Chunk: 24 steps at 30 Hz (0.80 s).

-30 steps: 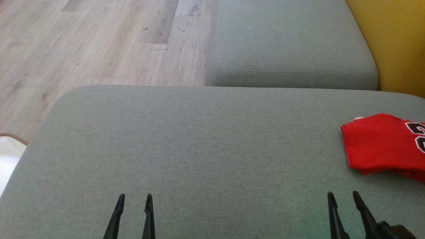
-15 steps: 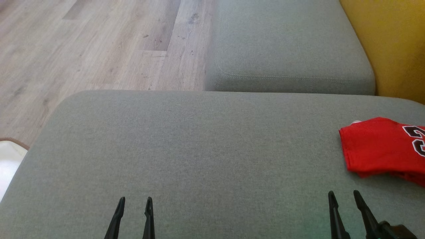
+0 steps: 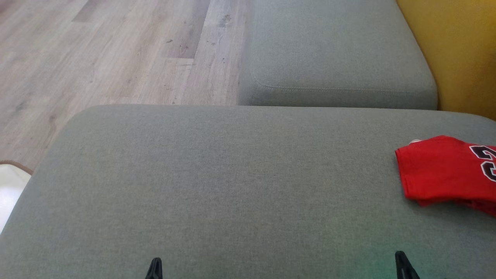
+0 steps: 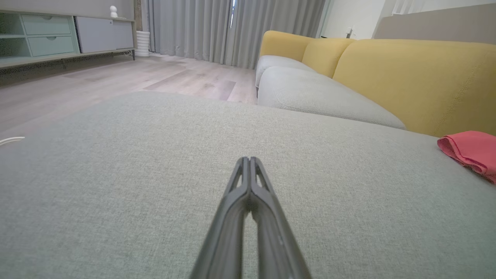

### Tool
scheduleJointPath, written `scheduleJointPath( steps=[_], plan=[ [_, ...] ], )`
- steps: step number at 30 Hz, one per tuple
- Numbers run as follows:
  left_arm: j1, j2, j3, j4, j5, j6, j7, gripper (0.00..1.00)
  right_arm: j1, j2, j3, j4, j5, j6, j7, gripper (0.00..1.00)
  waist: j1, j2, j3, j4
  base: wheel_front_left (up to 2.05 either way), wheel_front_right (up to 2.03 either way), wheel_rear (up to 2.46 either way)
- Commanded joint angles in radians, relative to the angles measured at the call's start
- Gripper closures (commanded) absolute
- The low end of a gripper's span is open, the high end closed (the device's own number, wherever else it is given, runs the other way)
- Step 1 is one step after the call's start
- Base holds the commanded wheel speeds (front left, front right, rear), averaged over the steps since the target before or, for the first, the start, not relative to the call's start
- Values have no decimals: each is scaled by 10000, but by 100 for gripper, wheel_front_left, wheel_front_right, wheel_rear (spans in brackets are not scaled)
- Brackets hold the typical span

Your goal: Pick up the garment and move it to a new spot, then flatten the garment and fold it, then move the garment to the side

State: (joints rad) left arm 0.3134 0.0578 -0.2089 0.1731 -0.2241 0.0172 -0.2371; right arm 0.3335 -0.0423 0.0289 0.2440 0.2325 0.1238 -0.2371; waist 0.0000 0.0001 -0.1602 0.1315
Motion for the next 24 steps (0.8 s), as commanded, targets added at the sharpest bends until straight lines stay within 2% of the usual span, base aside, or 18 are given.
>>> scheduleJointPath(
  steps=[1,24],
  plan=[
    [-398,35,82,-296,-302,-75,59,100,-432,-33,-49,-297,304,6,74,100,0,-1,23,-17,0,0,0],
    [-1162,147,513,-52,-3119,-362,590,100,-1212,-105,-234,-235,3019,19,680,100,0,-1,338,-272,0,0,0]
  ],
)
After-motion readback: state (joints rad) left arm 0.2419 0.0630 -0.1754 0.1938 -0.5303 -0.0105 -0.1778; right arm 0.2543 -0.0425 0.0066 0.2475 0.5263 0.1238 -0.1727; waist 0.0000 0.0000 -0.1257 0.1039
